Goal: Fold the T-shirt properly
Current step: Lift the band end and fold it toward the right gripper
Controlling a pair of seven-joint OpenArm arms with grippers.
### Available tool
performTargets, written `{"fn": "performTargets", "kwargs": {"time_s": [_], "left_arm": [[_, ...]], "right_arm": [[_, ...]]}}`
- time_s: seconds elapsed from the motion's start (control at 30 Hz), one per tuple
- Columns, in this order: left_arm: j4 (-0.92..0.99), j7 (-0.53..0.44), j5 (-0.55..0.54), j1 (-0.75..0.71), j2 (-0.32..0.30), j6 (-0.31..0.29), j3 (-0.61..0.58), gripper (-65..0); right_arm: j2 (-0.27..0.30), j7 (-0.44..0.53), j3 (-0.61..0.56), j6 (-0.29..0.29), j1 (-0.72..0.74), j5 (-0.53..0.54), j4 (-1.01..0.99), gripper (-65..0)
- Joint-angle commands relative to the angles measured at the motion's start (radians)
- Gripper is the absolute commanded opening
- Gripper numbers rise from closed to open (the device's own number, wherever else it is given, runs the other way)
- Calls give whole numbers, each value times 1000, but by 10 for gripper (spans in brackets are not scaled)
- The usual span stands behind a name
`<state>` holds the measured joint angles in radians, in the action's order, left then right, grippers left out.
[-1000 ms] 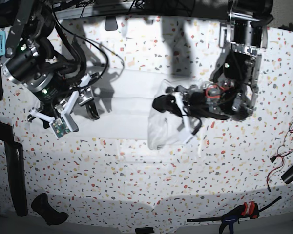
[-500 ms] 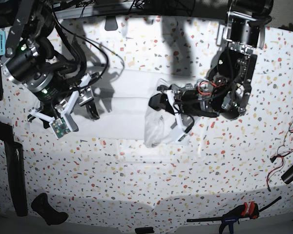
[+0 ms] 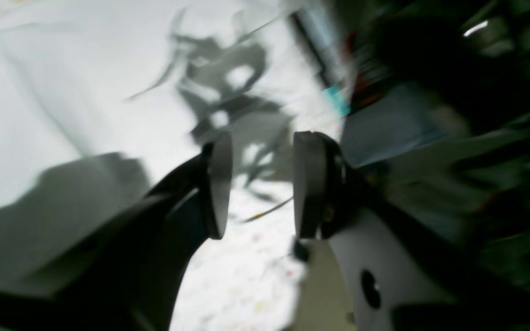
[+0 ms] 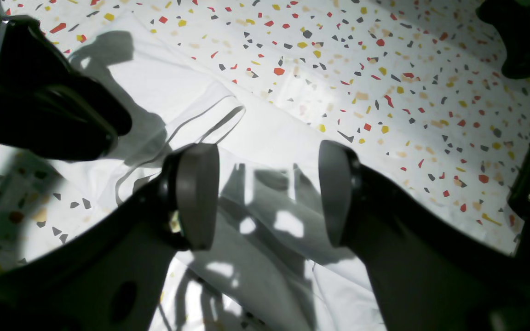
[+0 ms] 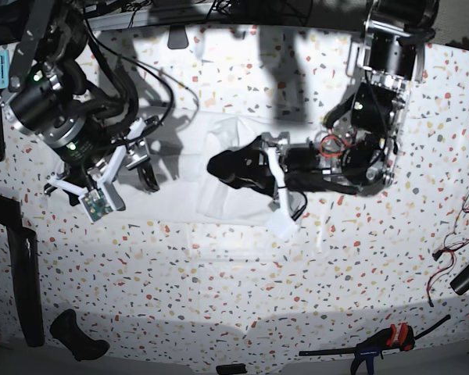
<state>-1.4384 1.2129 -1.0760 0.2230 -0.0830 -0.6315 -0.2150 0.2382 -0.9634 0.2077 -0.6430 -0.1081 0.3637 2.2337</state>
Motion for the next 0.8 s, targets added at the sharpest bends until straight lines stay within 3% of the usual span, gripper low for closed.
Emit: {"fn": "performTargets", "kwargs": {"time_s": [0.0,0.13,0.27,0.4,0.6,0.77], "left_arm": [[-18,-17,11,34,2,-6,5,-432],[-18,-24,139,67,2,-6,5,-432],[-18,-111,210,59,2,-45,3,-432],[-18,-141,296,57,2,-47,3,-432],[-18,-141,285,56,5,-46,2,-432],[-18,-141,279,57,5,-46,2,-432]], "right_arm": [[5,21,3,25,11,-26,18,-314],[5,97,66,114,11,-150,15,-314],[6,95,201,146,17,-145,-6,-314],[20,22,332,150,16,-94,-109,-311],[101,40,393,150,16,-86,-295,-217],[183,50,393,150,17,37,-393,-213]]}}
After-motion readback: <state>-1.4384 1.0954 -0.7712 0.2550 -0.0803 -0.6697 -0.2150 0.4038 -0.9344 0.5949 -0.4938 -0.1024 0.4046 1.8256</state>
